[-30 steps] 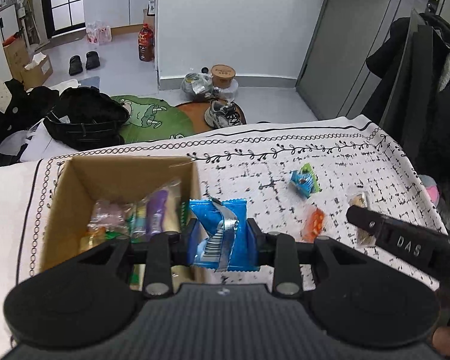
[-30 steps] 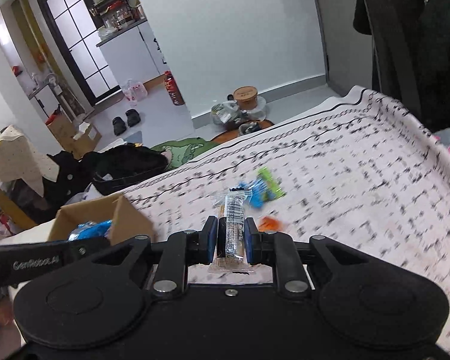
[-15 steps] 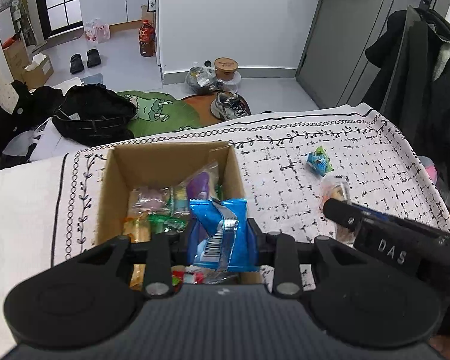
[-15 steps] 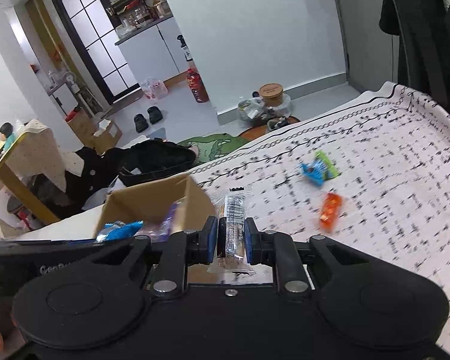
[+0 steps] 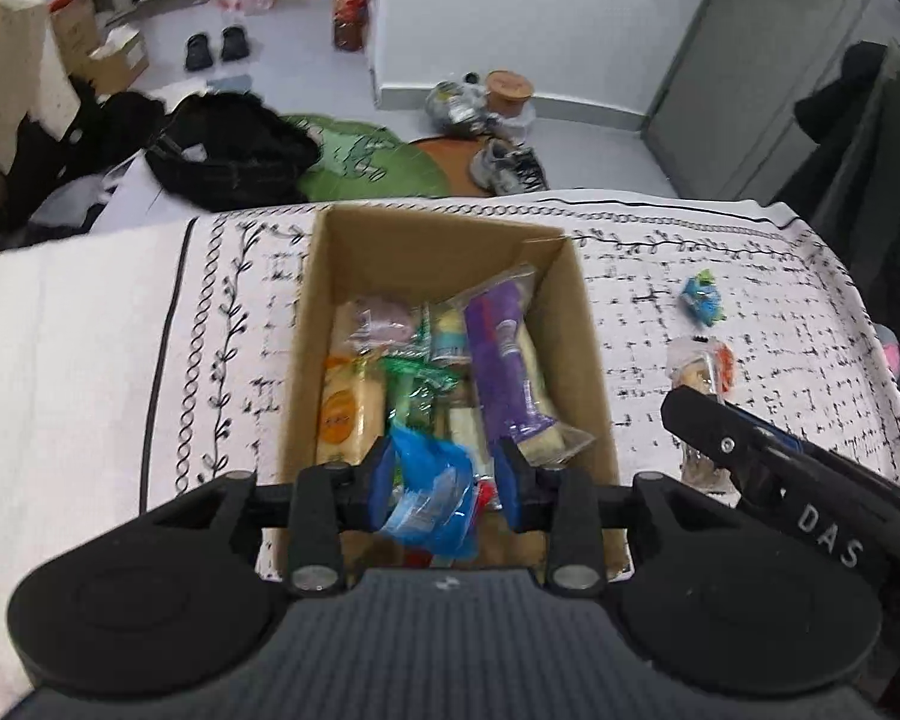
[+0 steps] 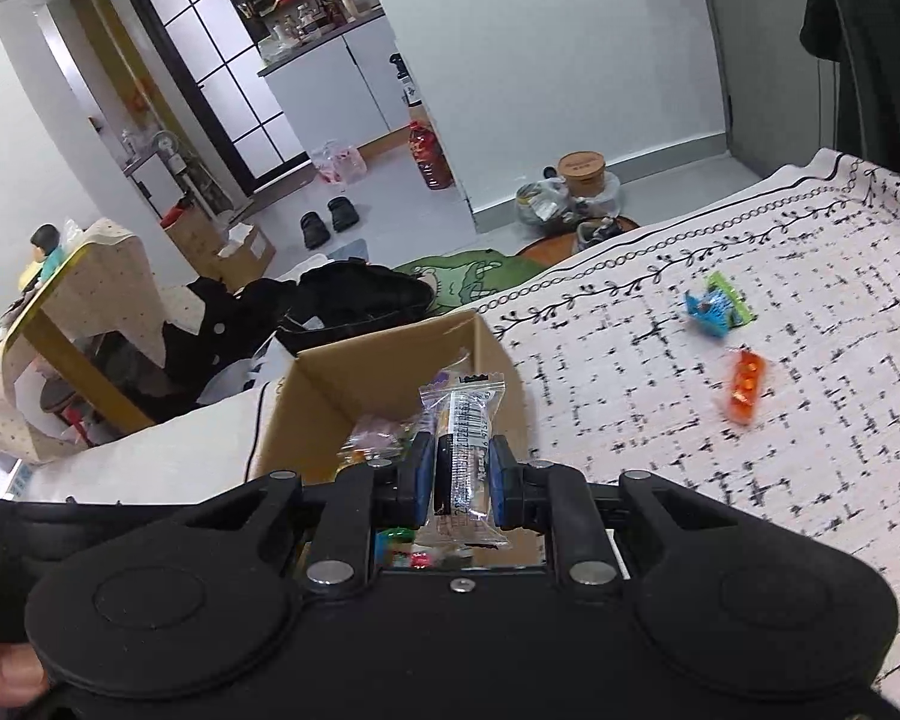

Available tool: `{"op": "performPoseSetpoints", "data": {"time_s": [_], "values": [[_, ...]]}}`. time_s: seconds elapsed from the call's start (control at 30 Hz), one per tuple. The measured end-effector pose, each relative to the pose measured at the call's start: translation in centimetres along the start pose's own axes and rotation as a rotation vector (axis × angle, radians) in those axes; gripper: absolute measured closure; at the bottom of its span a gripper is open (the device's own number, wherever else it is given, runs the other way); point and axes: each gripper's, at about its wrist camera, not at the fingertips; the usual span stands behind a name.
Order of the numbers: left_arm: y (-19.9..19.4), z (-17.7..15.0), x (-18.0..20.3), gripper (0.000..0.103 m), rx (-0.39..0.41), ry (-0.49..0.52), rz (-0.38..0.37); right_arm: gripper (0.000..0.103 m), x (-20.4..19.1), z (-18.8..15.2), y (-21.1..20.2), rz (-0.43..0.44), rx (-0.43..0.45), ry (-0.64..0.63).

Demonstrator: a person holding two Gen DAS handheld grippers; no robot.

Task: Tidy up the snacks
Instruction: 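Carry blue candy in left tool while right tool carries clear bar to box, then open left tool over box while right tool releases clear bar into box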

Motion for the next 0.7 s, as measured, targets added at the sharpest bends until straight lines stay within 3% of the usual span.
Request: {"op": "performPoseSetpoints", "data": {"time_s": [0.23, 0.37, 0.7], "values": [[-0.3, 0.0, 0.2, 0.062, 0.008, 0.037, -0.009, 0.083, -0.6, -0.2, 0.4, 0.022, -0.020, 0.023], [-0.3, 0.2, -0.4, 0.060, 0.015, 0.013, -0.005, 0.076, -0.7, -0.1, 0.4, 0.041, -0.032, 0.042], [-0.7, 0.6, 0.1, 0.040, 0.046, 0.003, -0.017, 0.074, 2.2, 0.4, -0.8, -0.036, -0.032, 0.057]]}}
Point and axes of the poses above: each gripper's, at about its wrist camera, not at the fingertips, and y roughly the way its jaws point, x to its right, z to its top, and after that the axes turned 6 degrees about x, right-handed
